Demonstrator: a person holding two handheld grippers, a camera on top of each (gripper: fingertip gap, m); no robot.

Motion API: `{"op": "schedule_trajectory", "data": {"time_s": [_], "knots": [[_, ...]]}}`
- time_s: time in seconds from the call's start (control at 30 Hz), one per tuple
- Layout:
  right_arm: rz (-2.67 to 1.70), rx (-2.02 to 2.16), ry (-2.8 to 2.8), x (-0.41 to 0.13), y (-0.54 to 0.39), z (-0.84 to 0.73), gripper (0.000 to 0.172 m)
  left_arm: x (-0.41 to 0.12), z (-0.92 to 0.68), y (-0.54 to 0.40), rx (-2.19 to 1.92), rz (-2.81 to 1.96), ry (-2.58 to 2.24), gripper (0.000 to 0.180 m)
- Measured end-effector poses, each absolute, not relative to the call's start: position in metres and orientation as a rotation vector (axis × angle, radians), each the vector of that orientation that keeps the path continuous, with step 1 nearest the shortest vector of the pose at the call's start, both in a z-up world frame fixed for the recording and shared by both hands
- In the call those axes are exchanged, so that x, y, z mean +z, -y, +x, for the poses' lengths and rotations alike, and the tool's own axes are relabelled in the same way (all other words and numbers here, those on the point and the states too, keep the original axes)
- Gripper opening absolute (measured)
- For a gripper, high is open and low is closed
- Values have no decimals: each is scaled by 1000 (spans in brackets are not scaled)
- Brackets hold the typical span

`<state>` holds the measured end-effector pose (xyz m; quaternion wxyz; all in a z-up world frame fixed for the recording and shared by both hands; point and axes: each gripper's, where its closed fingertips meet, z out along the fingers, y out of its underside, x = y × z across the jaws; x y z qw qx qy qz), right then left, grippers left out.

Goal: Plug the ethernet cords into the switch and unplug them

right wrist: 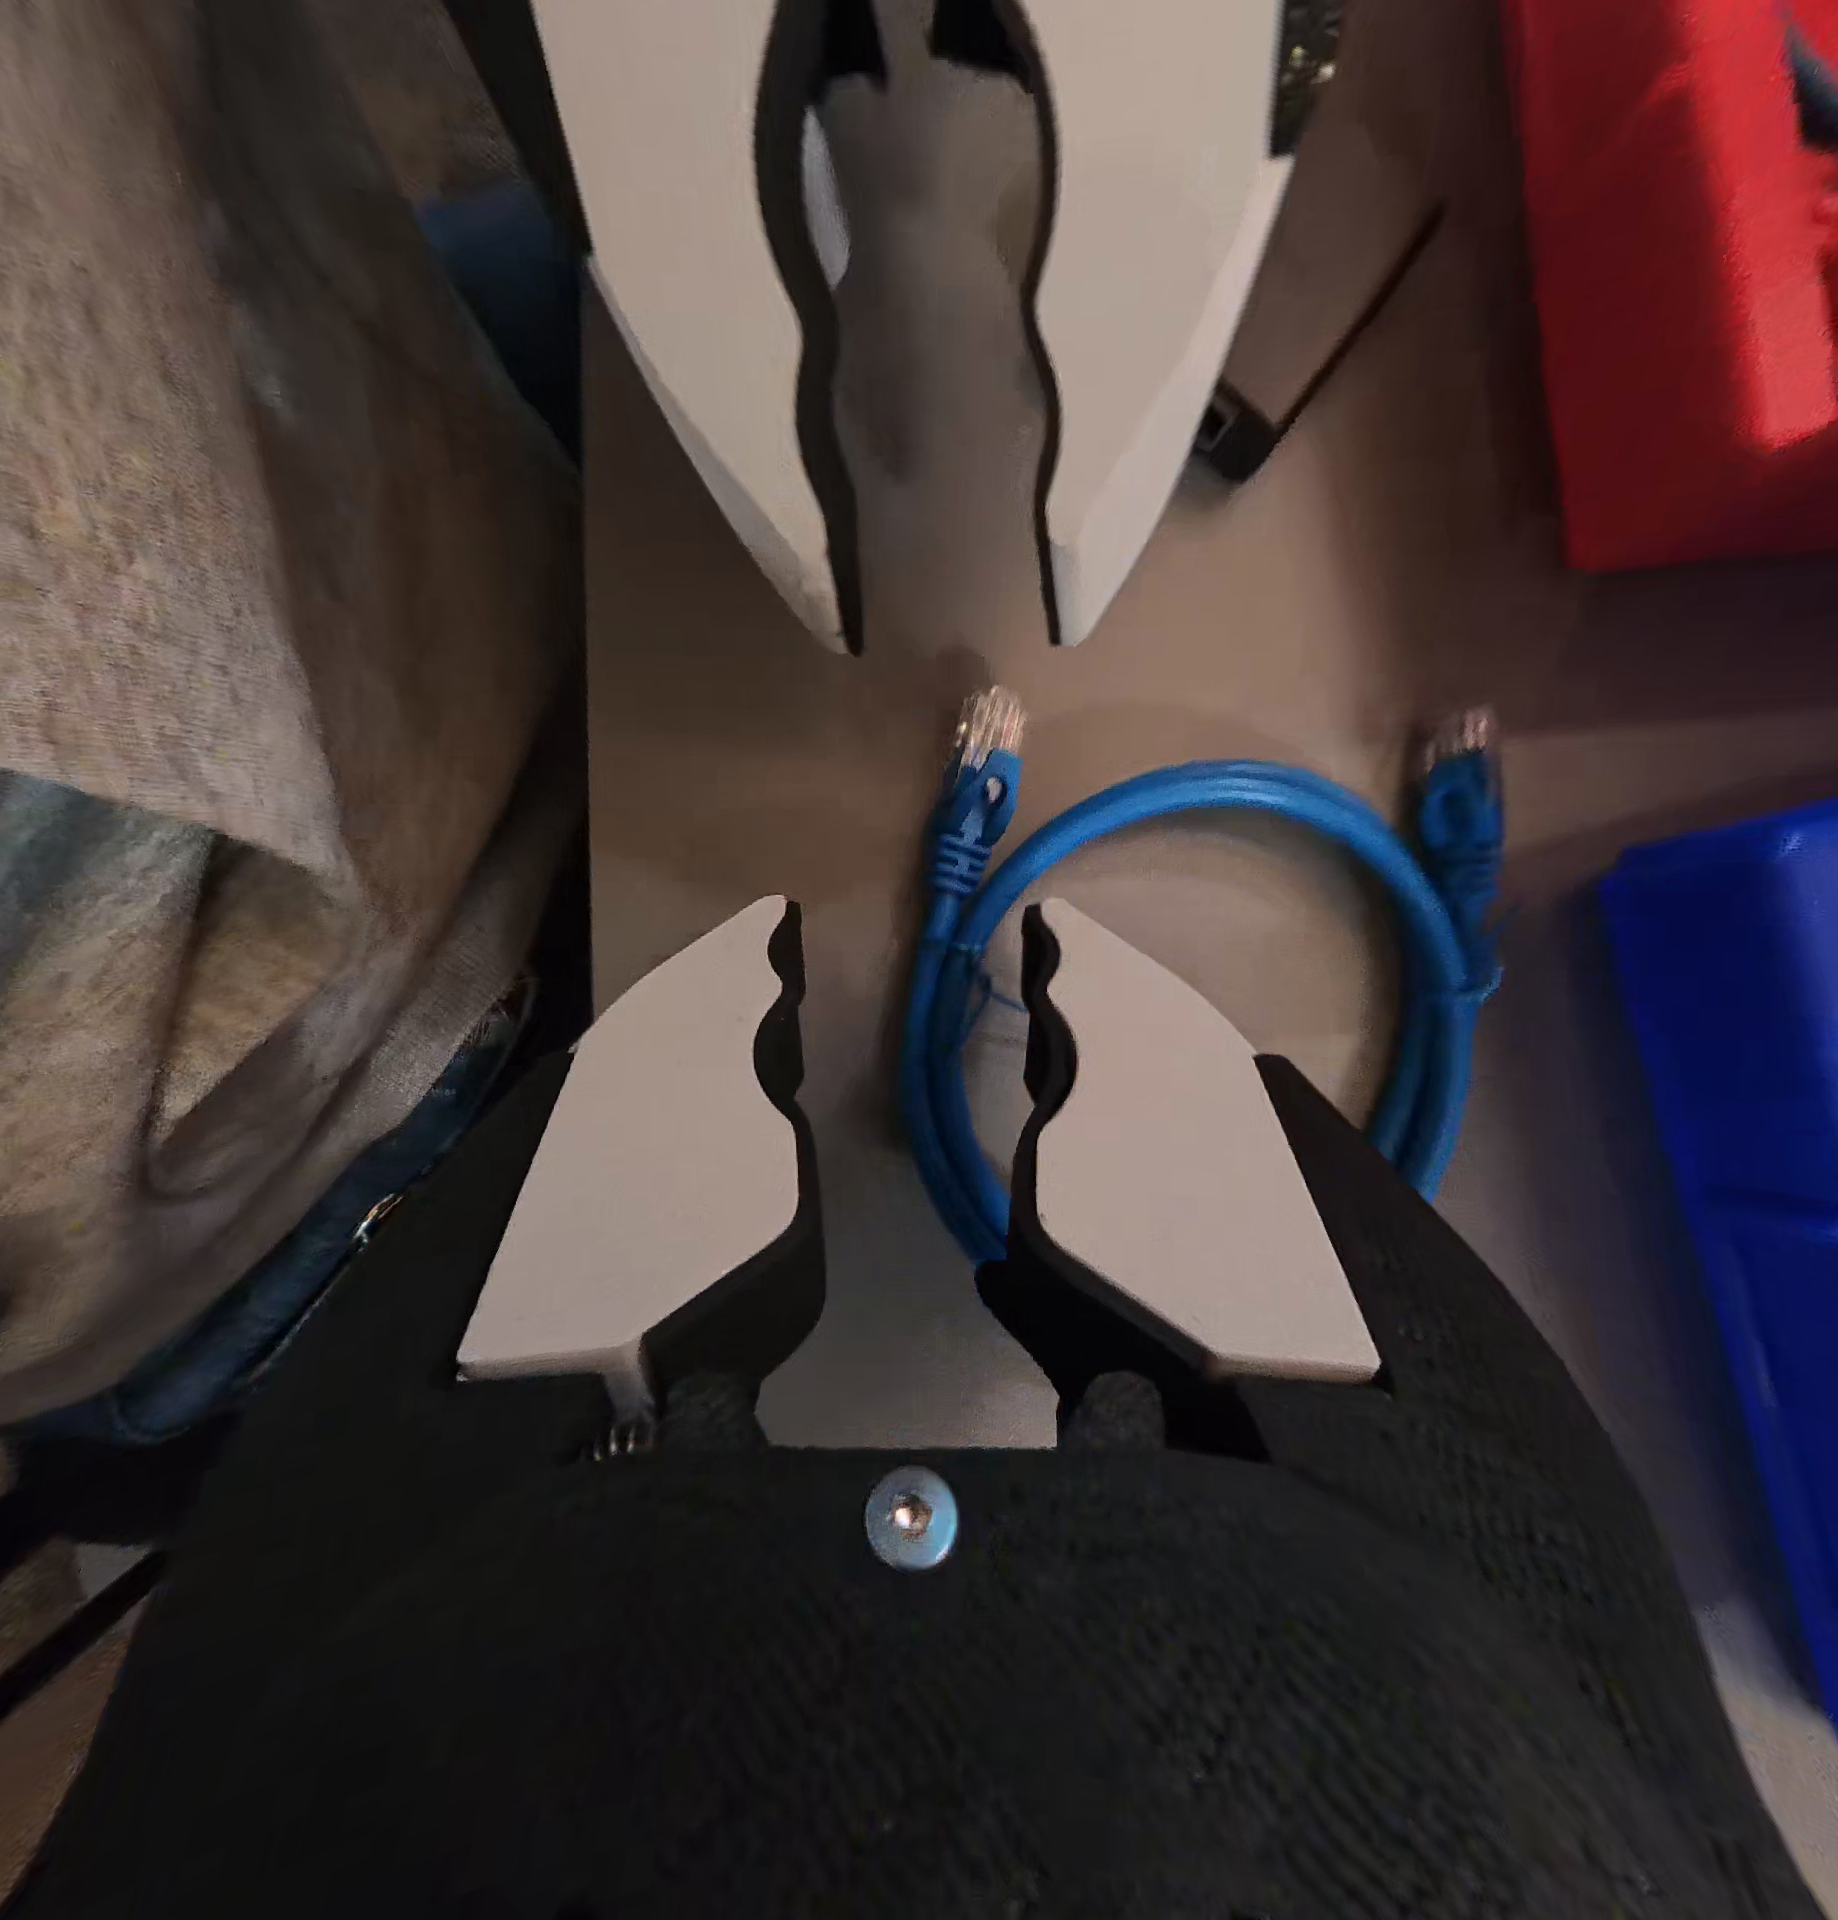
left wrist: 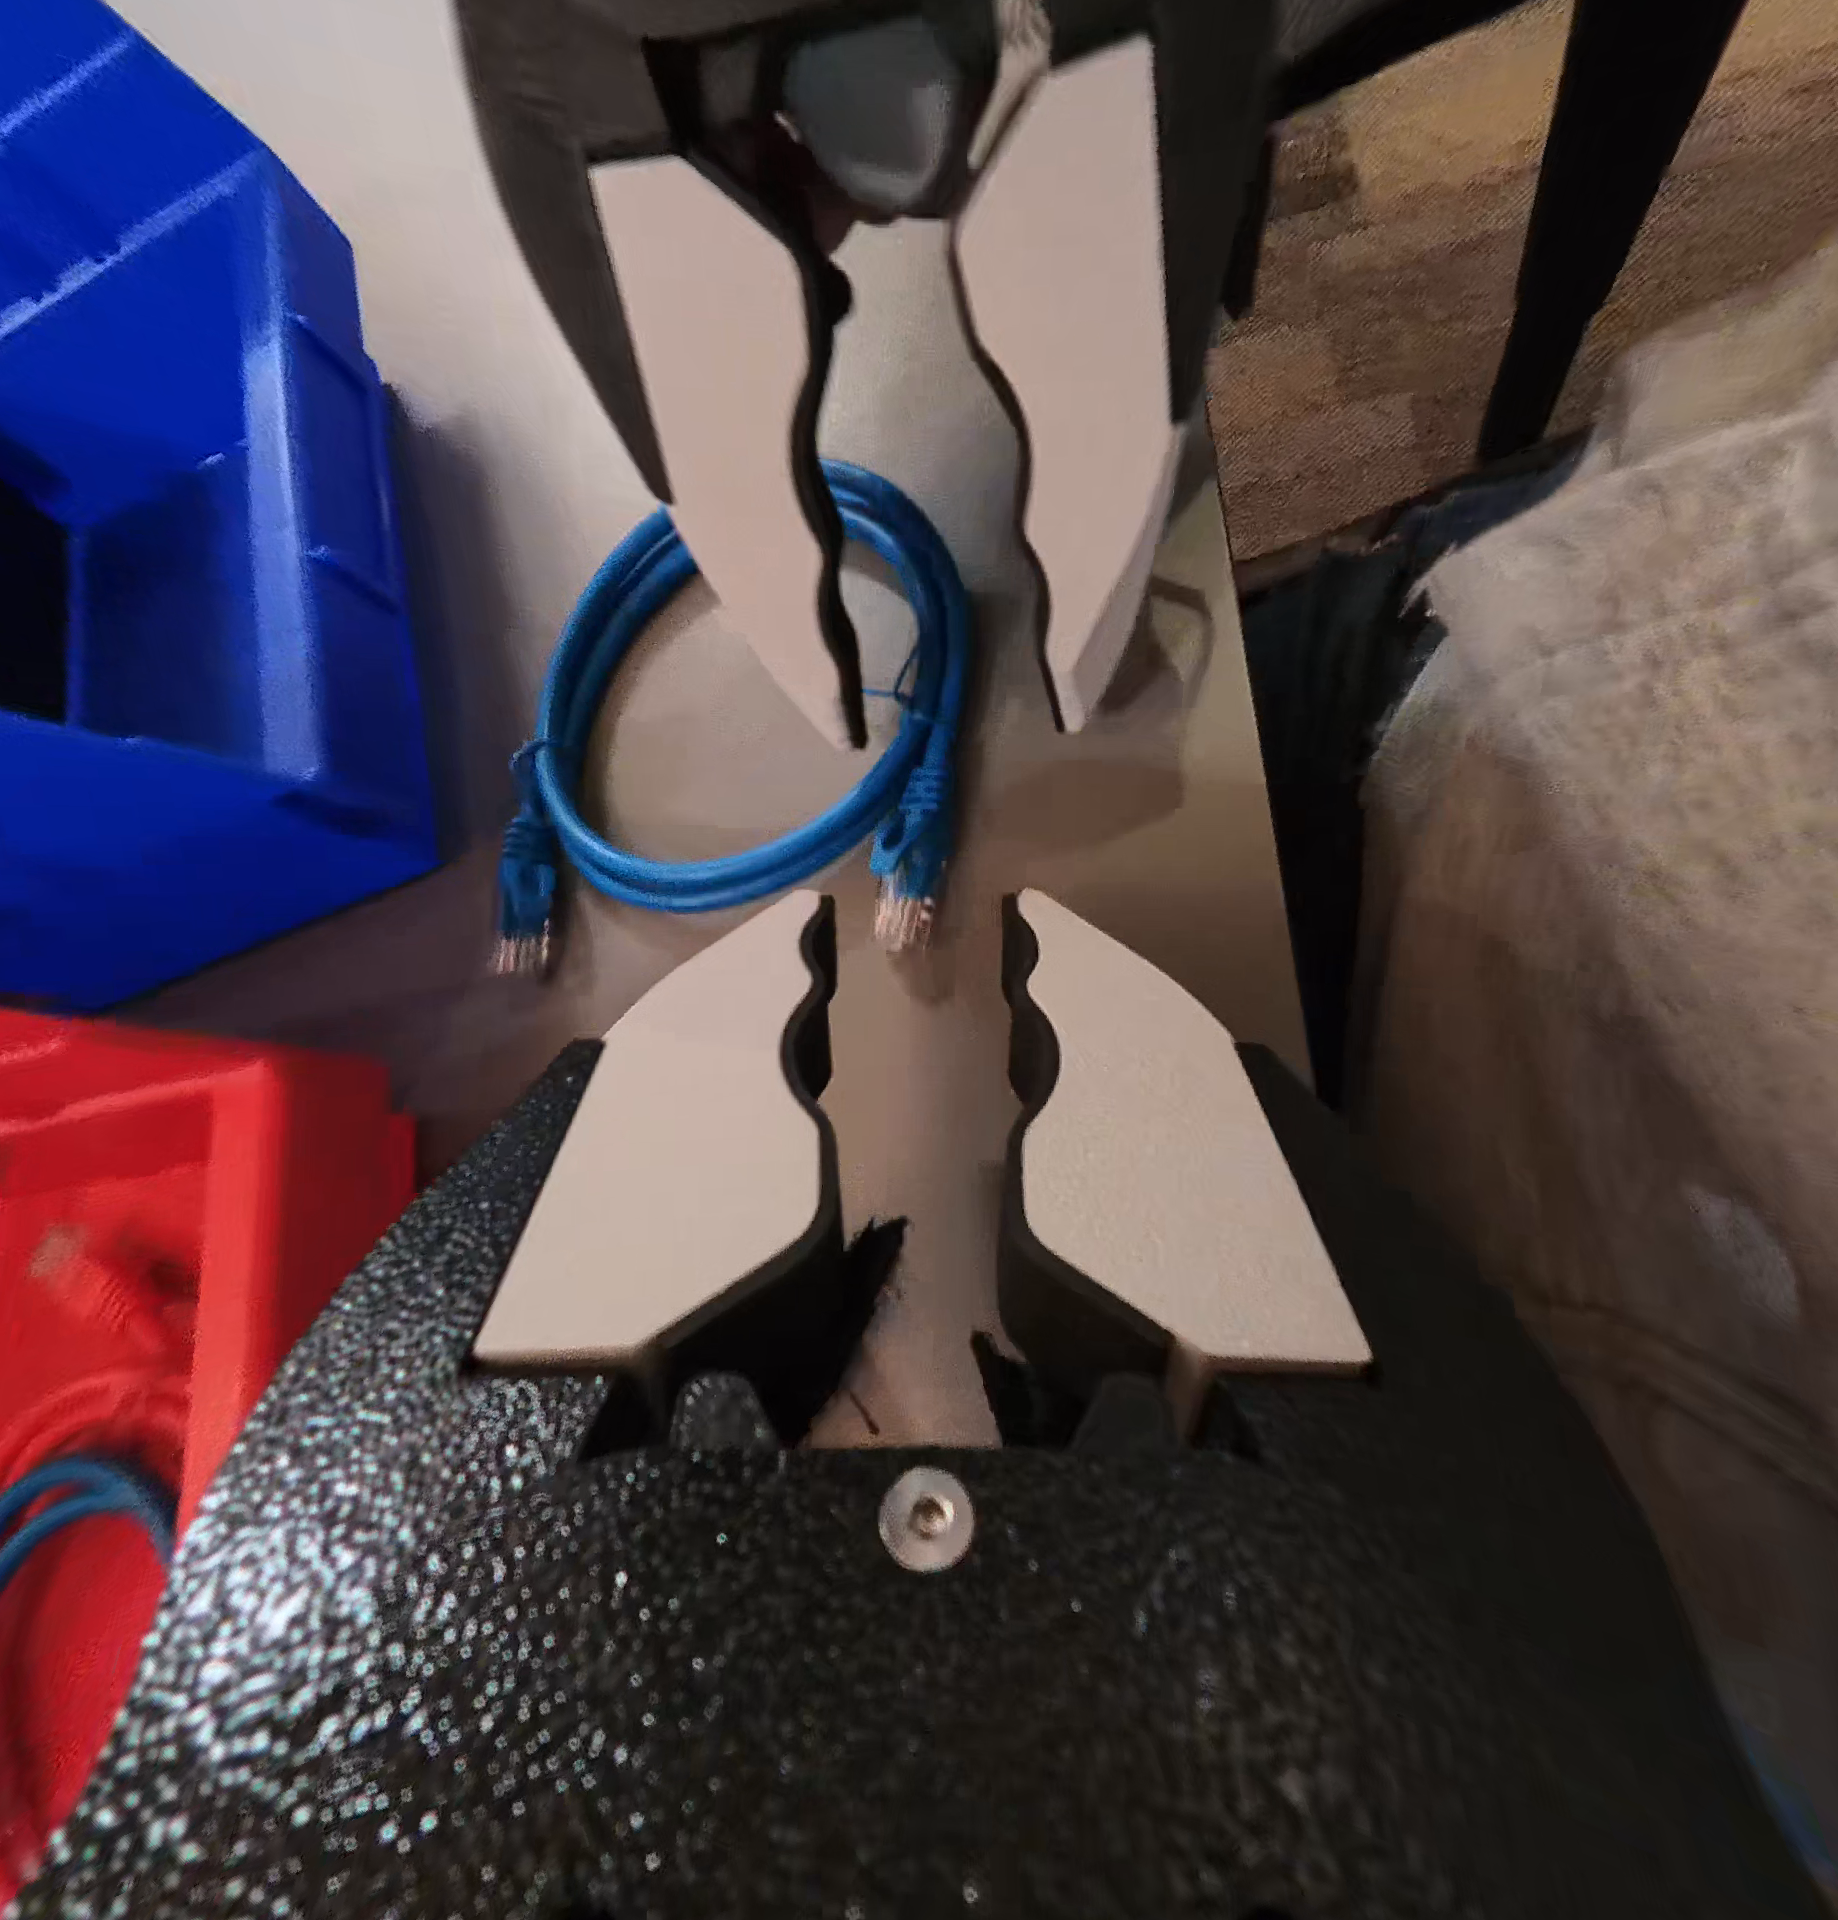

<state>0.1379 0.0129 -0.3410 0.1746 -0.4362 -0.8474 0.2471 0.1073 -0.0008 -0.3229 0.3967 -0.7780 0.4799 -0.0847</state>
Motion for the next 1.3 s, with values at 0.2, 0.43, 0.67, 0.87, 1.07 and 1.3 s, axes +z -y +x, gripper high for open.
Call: {"op": "schedule_trajectory", "data": {"time_s": [0.2,0.43,0.67,0.87,1.07,1.3], "knots": [[-1252,638,2327,-349,-18,130,17,-329,109,-13,-254,-2027,-1195,28],[-1403,976,2276,-336,-22,130,12,-323,100,-14,-44,-1860,-1271,35],[-1465,1338,2220,-305,-31,134,11,-302,107,-26,210,-1591,-1304,35],[-1445,1360,2237,-301,-35,139,12,-290,115,-32,356,-1426,-1378,9],[-1355,1191,2061,-290,-55,129,29,-288,113,-42,322,-1517,-1291,8],[-849,619,2022,-279,-46,122,40,-280,118,-48,171,-1616,-1163,8]]}}
